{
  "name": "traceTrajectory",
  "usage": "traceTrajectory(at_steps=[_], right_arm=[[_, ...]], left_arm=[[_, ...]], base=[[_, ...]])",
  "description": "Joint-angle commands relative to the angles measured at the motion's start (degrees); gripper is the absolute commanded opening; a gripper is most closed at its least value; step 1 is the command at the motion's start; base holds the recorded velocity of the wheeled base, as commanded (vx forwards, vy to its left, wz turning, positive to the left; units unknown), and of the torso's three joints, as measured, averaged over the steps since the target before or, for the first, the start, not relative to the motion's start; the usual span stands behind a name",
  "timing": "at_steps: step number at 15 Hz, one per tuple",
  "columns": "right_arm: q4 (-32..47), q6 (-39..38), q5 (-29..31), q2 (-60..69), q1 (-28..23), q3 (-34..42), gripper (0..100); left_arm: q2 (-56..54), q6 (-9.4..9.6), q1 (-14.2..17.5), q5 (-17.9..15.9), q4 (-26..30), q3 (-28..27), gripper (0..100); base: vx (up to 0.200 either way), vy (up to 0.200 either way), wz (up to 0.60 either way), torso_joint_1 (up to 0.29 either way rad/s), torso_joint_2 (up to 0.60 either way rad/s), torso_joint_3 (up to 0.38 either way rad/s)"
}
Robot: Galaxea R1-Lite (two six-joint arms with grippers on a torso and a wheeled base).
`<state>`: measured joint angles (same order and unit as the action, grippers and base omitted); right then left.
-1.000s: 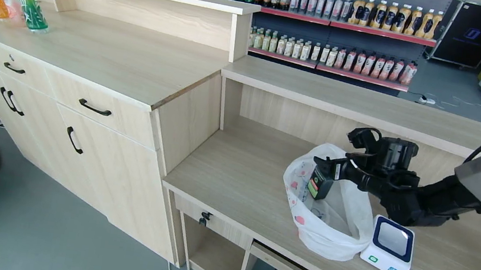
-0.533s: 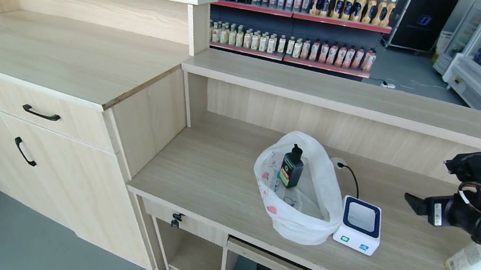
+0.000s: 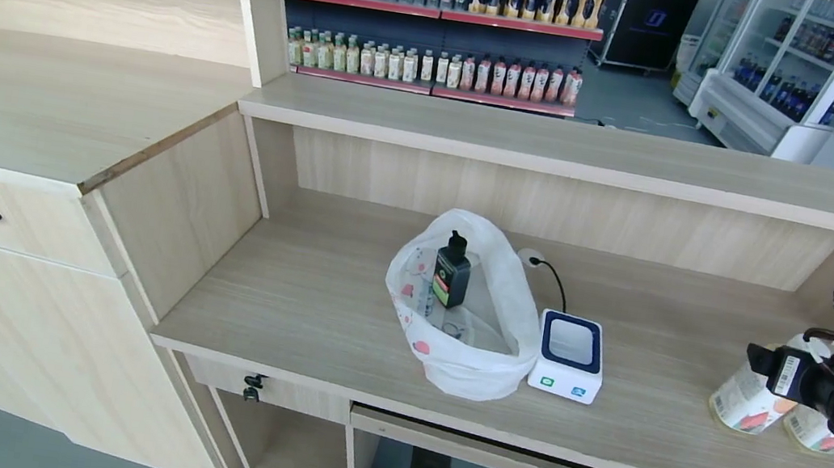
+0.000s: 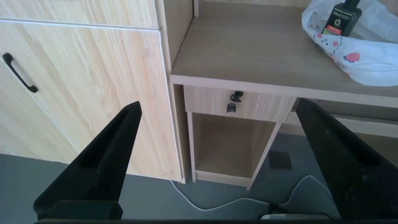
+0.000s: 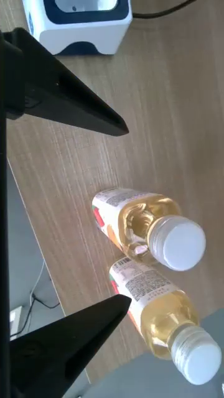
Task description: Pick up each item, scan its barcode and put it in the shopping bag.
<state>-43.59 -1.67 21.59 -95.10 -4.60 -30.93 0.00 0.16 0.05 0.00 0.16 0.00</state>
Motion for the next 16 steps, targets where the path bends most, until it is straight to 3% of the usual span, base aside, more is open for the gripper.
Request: traceTrajectory(at_steps=[1,12,16], right_arm=[[-5.36,-0.62,-2.34,-9.23,0.99,-0.19,100],[-15.56,5.63,-2.17,-21.27,0.46,-0.19,100],[-12.22,5.63,0.12,-18.37,0.82,0.61,100]], left_arm=[[0.09,0.02,0.04,0.0,0.02,0.0,100],[0.09,0.02,0.04,0.0,-0.07,0.0,100],[0.09,0.02,0.04,0.0,0.02,0.0,100]], base=[[0.0,0.0,0.0,0.0,0.0,0.0],[0.0,0.0,0.0,0.0,0.0,0.0],[0.0,0.0,0.0,0.0,0.0,0.0]])
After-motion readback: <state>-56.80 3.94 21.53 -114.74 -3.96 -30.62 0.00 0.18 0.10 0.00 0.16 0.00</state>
